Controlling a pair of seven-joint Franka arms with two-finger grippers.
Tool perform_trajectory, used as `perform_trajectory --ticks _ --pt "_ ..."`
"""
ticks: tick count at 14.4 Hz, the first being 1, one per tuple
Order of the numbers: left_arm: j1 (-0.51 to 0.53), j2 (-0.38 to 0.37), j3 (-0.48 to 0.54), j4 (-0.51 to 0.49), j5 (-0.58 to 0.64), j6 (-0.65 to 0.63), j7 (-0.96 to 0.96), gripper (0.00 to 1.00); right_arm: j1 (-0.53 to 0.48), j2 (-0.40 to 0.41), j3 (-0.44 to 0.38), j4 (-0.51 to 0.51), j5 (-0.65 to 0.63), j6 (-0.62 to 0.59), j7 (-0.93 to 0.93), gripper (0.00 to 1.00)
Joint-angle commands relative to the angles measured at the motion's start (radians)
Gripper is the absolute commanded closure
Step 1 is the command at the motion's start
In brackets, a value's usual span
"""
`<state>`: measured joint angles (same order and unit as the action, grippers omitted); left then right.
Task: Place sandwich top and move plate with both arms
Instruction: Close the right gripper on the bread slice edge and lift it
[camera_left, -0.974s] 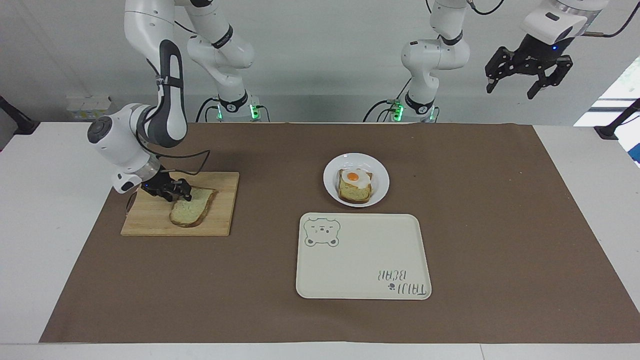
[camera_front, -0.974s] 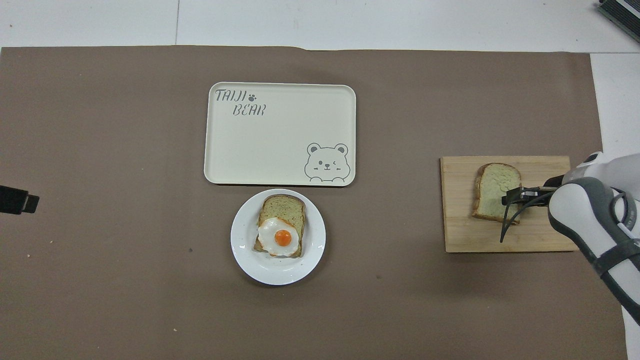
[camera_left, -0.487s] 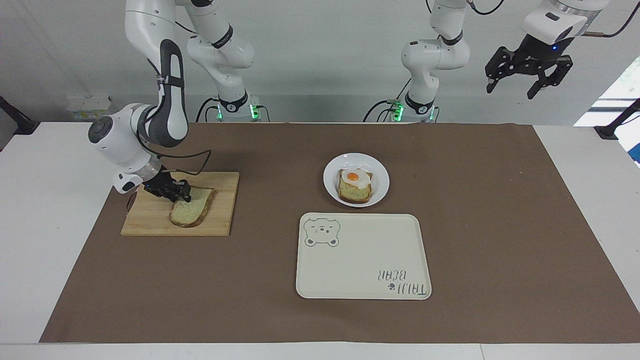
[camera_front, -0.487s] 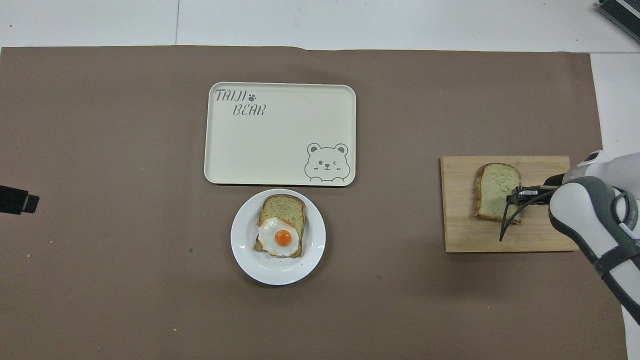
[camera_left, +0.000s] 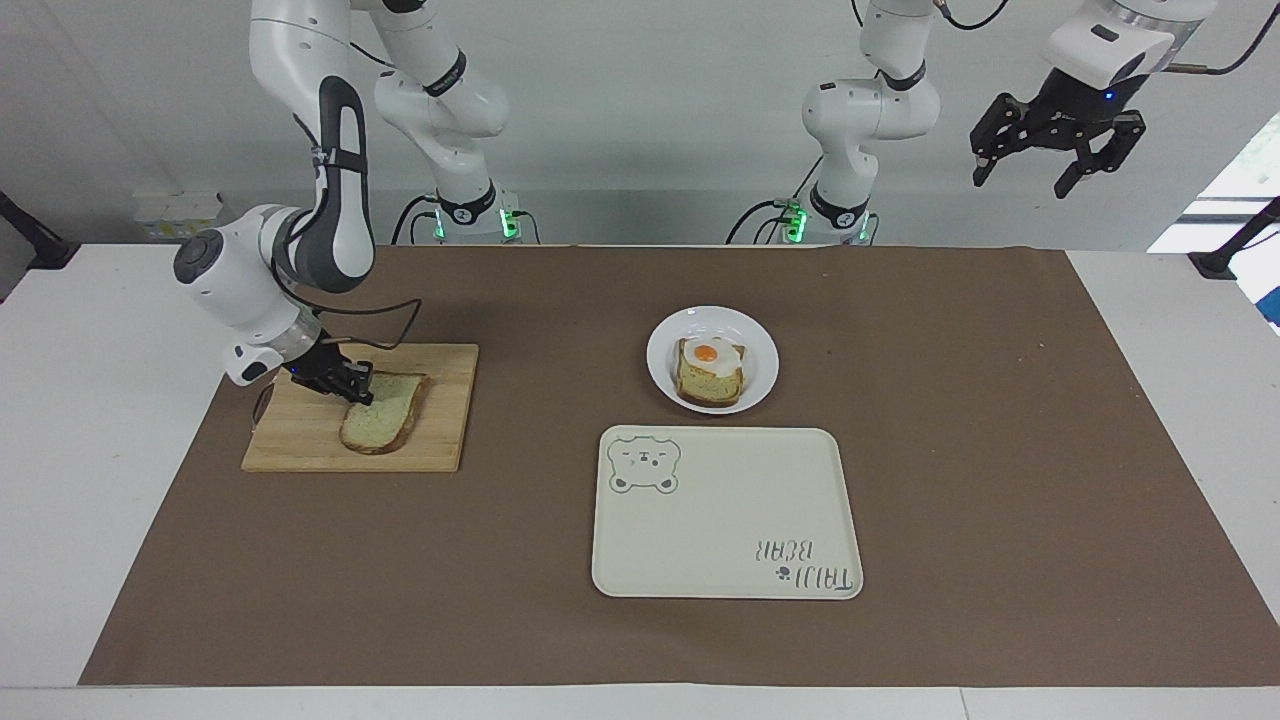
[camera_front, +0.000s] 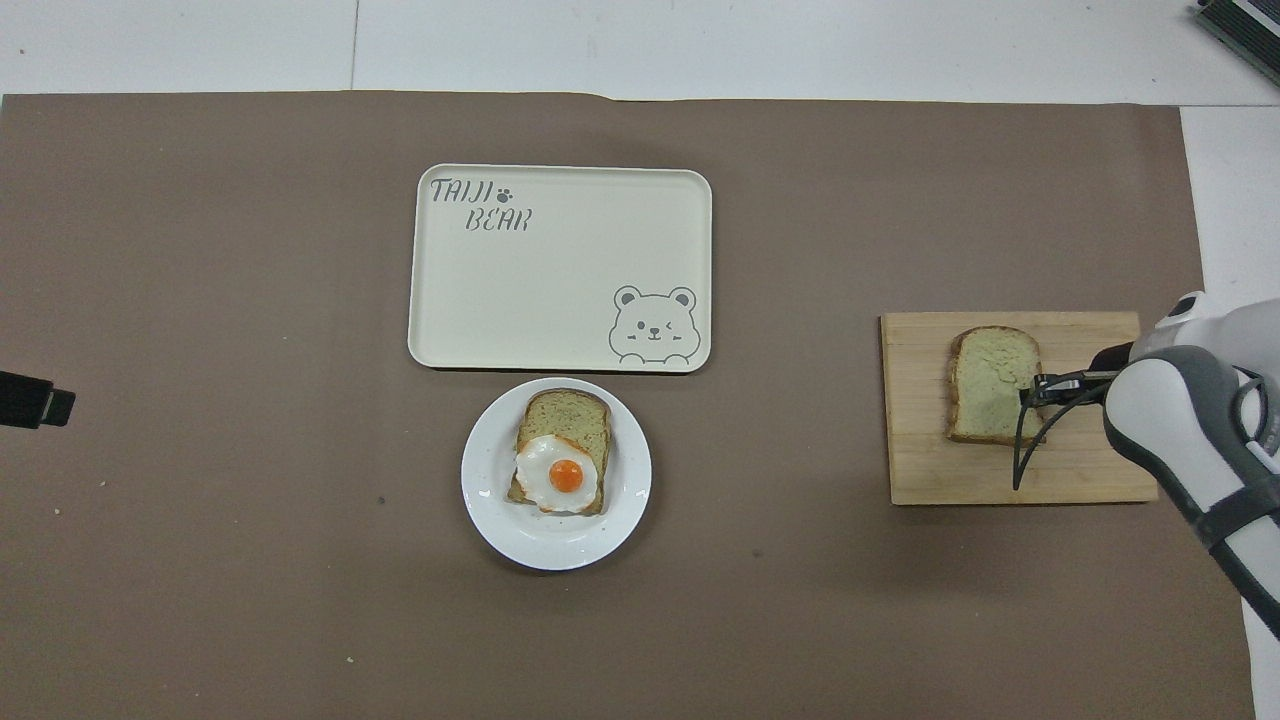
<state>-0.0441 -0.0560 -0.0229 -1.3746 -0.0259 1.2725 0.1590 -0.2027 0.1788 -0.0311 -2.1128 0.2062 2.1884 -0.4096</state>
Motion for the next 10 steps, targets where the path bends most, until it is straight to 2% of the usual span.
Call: perform_trajectory --ticks 1,8,10 --pt "0.021 -0.025 0.006 -0.029 -0.011 0.005 -0.006 0.0 -0.006 0.002 0.007 0.054 -0.054 -0.053 -0.061 1.0" --pt "0.023 -0.025 0.006 -0.029 -0.011 0.005 -0.004 0.0 -0.014 -0.117 0.011 0.085 -0.035 -0.189 -0.193 1.0" --pt "0.023 -0.025 0.006 -0.029 -0.011 0.005 -0.004 0.0 -0.008 -0.153 0.013 0.086 -0.034 -0.196 -0.198 1.0"
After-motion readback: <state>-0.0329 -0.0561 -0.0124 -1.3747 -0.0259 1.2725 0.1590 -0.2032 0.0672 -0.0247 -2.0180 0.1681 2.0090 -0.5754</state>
